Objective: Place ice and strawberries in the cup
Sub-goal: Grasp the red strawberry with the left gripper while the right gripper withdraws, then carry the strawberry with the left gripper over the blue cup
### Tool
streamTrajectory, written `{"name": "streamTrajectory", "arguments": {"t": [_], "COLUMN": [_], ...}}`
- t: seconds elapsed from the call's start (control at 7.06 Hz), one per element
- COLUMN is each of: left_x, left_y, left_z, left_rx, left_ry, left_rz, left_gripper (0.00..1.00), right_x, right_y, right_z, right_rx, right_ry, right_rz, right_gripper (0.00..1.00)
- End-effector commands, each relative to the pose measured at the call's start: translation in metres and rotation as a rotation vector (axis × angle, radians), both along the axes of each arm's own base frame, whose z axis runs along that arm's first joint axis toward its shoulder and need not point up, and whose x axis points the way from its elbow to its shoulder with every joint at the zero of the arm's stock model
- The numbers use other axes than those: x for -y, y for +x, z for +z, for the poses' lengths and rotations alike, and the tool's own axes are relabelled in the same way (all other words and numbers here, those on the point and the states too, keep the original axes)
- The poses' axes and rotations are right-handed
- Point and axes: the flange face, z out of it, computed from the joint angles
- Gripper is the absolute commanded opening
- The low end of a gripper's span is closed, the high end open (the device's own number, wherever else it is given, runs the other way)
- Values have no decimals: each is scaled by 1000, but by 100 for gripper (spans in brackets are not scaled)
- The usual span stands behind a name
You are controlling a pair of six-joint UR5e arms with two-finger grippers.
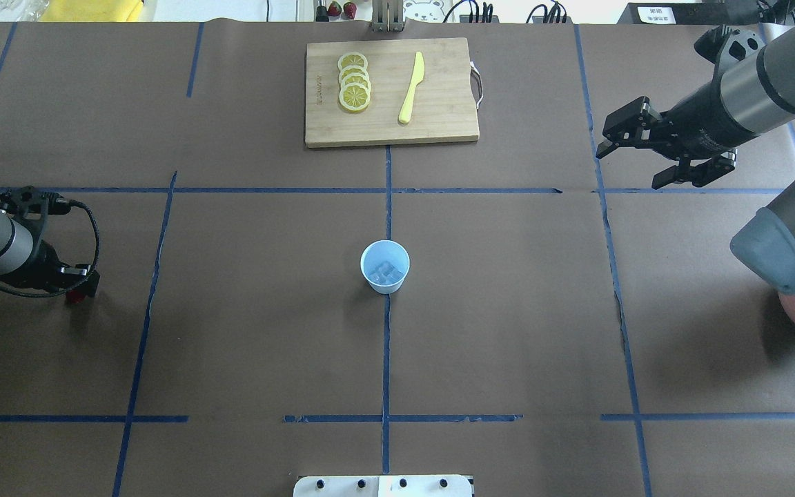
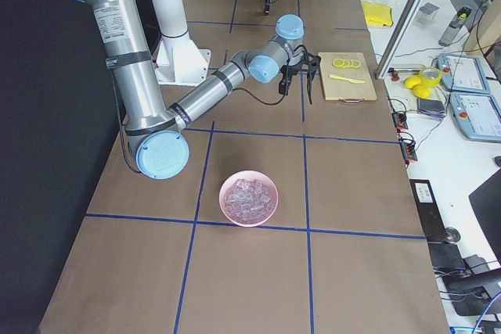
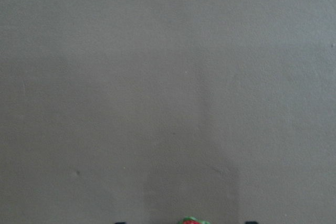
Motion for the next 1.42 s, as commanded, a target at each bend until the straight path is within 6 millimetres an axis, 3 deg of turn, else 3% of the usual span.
{"name": "streamTrajectory", "arguments": {"t": [0.0, 0.14, 0.28, 0.42, 0.57, 0.71, 0.99, 1.27], "left_x": [-5, -9, -13, -3, 22, 46, 29, 44], "left_y": [0, 4, 3, 16, 43, 83, 153, 202], "left_z": [-10, -35, -80, -131, -198, -263, -336, -381], "left_rx": [-38, -101, -168, -246, -321, -376, -438, -443], "left_ry": [-23, -46, -39, -38, -50, -87, -131, -120], "left_rz": [18, 40, 36, 12, -46, -84, -71, -85], "left_gripper": [0, 0, 0, 0, 0, 0, 0, 0], "right_x": [0, 4, 9, 10, 4, -2, -6, -10], "right_y": [3, 14, 34, 60, 86, 107, 113, 117], "right_z": [1, 4, 10, 26, 53, 79, 92, 98], "right_rx": [0, -2, 4, 2, -20, -44, -50, -53], "right_ry": [-1, -8, -7, 12, 35, 58, 73, 68], "right_rz": [4, 22, 25, 14, -1, -19, -44, -42], "right_gripper": [100, 100, 100, 100, 100, 100, 100, 100]}}
